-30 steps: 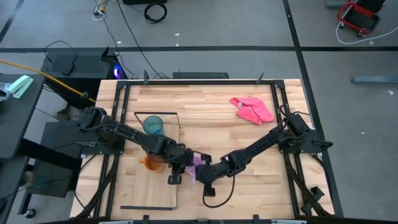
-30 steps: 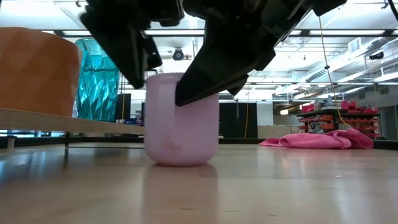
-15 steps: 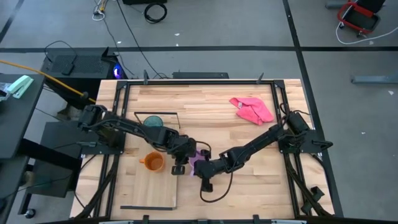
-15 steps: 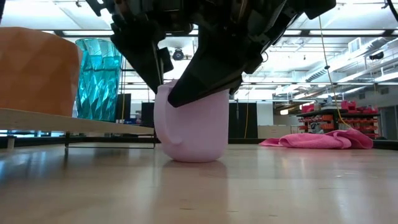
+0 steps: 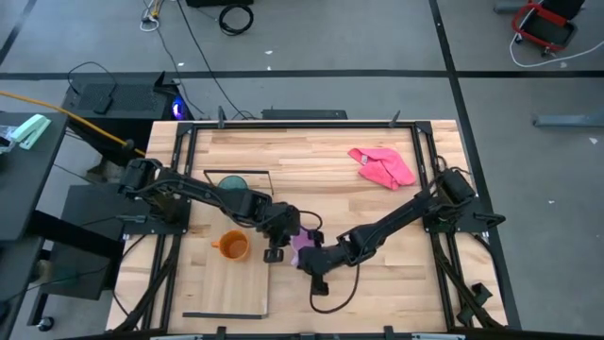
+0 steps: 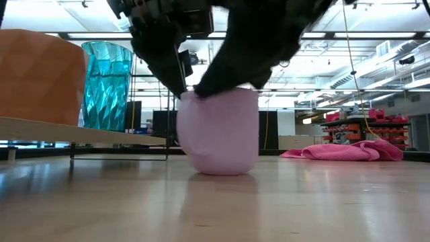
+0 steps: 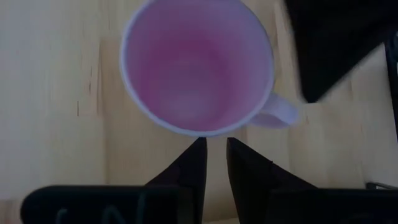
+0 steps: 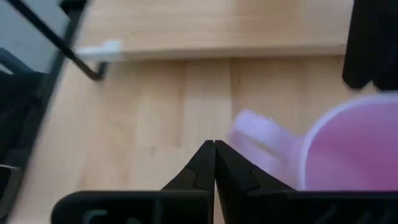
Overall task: Stack small to large cups/mugs on shelf
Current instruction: Put the light purple mug on the shelf
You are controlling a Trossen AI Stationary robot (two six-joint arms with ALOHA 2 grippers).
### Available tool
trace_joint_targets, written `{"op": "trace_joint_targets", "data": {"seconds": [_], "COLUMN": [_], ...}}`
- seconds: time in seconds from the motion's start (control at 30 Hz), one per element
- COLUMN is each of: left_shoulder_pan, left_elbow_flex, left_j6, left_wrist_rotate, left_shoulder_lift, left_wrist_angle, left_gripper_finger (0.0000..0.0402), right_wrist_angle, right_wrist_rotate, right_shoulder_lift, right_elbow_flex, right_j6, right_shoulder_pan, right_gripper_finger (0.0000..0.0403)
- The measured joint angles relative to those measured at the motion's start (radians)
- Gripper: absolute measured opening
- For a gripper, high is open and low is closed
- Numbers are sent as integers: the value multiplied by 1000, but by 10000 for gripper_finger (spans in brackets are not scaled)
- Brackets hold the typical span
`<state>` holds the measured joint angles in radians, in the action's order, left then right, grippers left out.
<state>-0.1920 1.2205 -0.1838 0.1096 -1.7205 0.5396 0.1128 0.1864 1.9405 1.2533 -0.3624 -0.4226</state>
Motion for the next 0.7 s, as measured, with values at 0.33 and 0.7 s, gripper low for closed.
{"op": "trace_joint_targets", "data": {"seconds": [0.33, 0.7], "left_shoulder_pan": [0, 0], "left_elbow_flex": [0, 0], "left_j6": [-10, -41], "left_wrist_rotate": [-1, -14], "left_shoulder_lift": [0, 0], "left_wrist_angle": [-9, 31], "left_gripper_finger": [60, 60], "right_wrist_angle": [219, 346], "right_wrist_rotate": [99, 238], "right_shoulder_lift": [-106, -126], "right_elbow_flex": [0, 0], "right_j6": [-58, -66], "right_shoulder_pan": [-27, -3], "right_gripper_finger": [12, 12]}}
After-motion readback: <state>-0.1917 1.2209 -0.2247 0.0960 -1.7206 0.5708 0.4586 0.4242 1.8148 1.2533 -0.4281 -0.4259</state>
